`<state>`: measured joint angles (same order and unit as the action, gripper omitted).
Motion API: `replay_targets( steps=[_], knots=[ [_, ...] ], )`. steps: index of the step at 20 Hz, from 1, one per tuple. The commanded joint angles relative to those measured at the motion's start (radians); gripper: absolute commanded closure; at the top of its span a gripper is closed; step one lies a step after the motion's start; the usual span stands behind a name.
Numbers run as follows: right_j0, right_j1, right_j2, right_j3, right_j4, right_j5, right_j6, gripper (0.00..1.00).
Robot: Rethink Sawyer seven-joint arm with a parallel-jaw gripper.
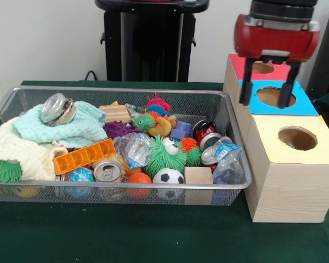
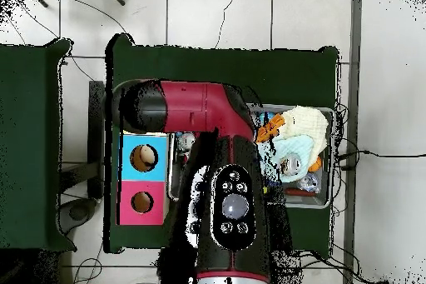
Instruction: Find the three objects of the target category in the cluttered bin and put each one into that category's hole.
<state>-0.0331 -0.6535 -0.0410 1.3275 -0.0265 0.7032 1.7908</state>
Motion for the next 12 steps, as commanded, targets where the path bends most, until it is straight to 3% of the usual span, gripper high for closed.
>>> replay_targets(
  steps=[1, 12],
  knots=[
    [-0.072, 0.043, 0.096, 0.148, -0.076, -0.015, -0.091, 0.00],
    [-0.116, 0.039, 0.116, 0.161, -0.146, -0.010, -0.107, 0.00]
  ],
)
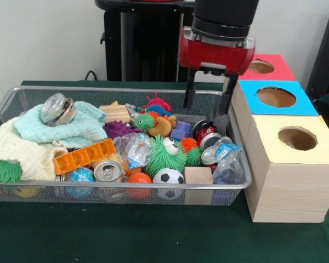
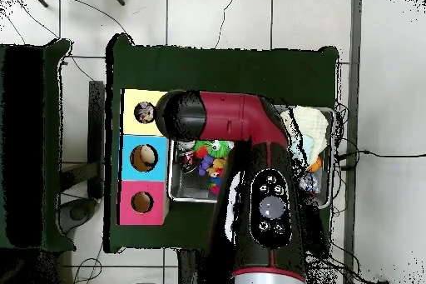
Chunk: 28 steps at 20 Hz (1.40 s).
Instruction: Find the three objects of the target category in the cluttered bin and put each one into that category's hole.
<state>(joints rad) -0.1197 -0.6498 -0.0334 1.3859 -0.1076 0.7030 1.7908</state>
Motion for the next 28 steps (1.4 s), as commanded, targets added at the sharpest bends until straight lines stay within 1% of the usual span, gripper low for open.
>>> replay_targets(
  steps=[1, 7, 10, 15, 20, 24, 28],
  knots=[
    [-0.033, 0.035, 0.112, 0.102, -0.070, -0.009, -0.107, 0.00],
    [-0.040, 0.025, 0.128, 0.105, -0.088, 0.006, -0.091, 0.00],
    [-0.048, 0.021, 0.138, 0.119, -0.096, -0.003, -0.092, 0.00],
    [-0.068, -0.014, 0.152, 0.199, -0.102, -0.073, -0.075, 0.00],
    [-0.094, -0.027, 0.168, 0.259, -0.115, -0.143, -0.063, 0.00],
    [-0.119, -0.018, 0.180, 0.285, -0.135, -0.191, -0.068, 0.00],
    [-0.128, -0.008, 0.171, 0.277, -0.184, -0.208, -0.094, 0.00]
  ],
)
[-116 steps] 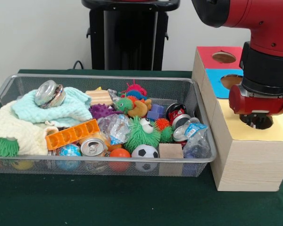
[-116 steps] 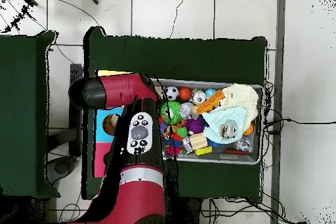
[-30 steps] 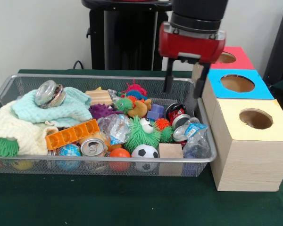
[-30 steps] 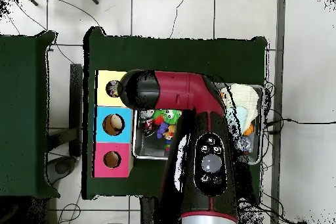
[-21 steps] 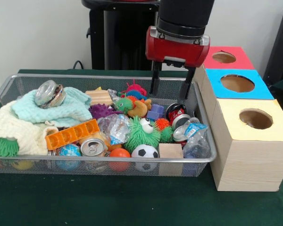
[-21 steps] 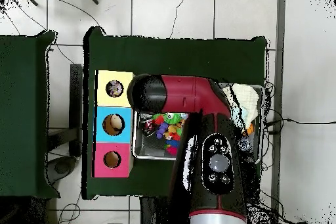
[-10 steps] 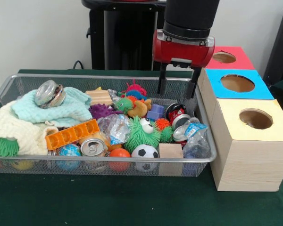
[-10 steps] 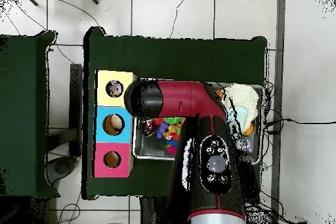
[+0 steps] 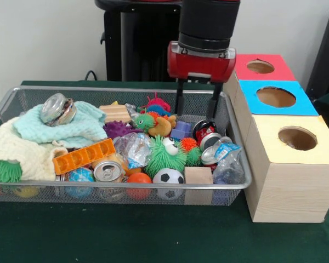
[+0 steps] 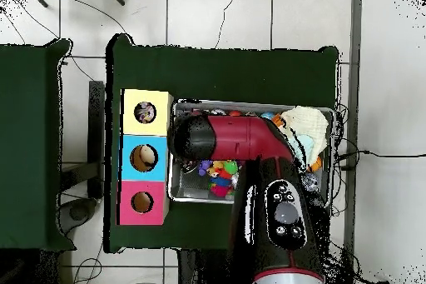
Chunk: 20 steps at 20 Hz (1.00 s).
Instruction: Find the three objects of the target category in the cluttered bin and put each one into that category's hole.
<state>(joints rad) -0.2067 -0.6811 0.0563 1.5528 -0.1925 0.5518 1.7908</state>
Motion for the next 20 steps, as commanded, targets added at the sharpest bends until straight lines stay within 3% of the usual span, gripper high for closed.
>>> replay_targets(
  steps=[1, 20],
  knots=[
    [-0.046, 0.023, 0.084, 0.111, -0.107, -0.062, -0.092, 0.00],
    [-0.072, 0.068, 0.108, 0.061, -0.205, -0.066, -0.065, 0.00]
  ],
)
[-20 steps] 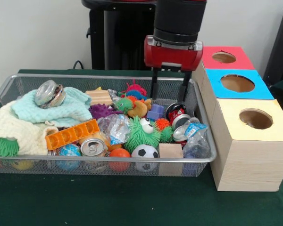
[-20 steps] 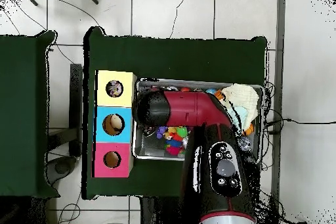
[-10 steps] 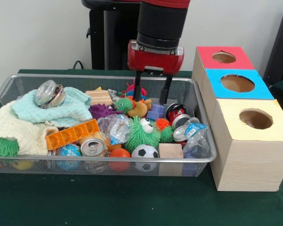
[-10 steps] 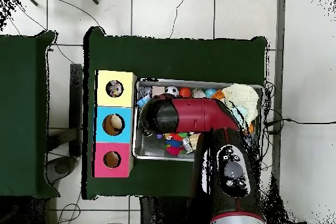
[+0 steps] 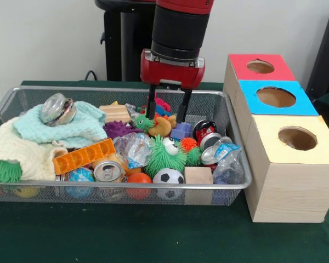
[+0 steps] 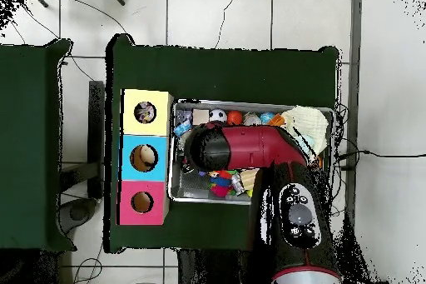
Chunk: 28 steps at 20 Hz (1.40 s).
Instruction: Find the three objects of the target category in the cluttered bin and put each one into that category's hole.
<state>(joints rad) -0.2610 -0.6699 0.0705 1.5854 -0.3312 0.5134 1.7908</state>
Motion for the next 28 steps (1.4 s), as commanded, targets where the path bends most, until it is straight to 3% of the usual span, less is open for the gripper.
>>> replay_targets(
  steps=[1, 8, 15, 20, 24, 28],
  knots=[
    [-0.022, 0.062, 0.097, 0.025, -0.069, -0.032, -0.066, 0.00],
    [-0.044, 0.110, 0.110, -0.009, -0.100, -0.054, -0.076, 0.00],
    [-0.095, 0.215, 0.153, -0.045, -0.134, -0.136, -0.081, 0.00],
    [-0.109, 0.235, 0.168, -0.067, -0.151, -0.133, -0.089, 0.00],
    [-0.124, 0.343, 0.187, -0.159, -0.187, -0.169, -0.105, 0.00],
    [-0.145, 0.384, 0.211, -0.189, -0.212, -0.182, -0.119, 0.00]
  ],
)
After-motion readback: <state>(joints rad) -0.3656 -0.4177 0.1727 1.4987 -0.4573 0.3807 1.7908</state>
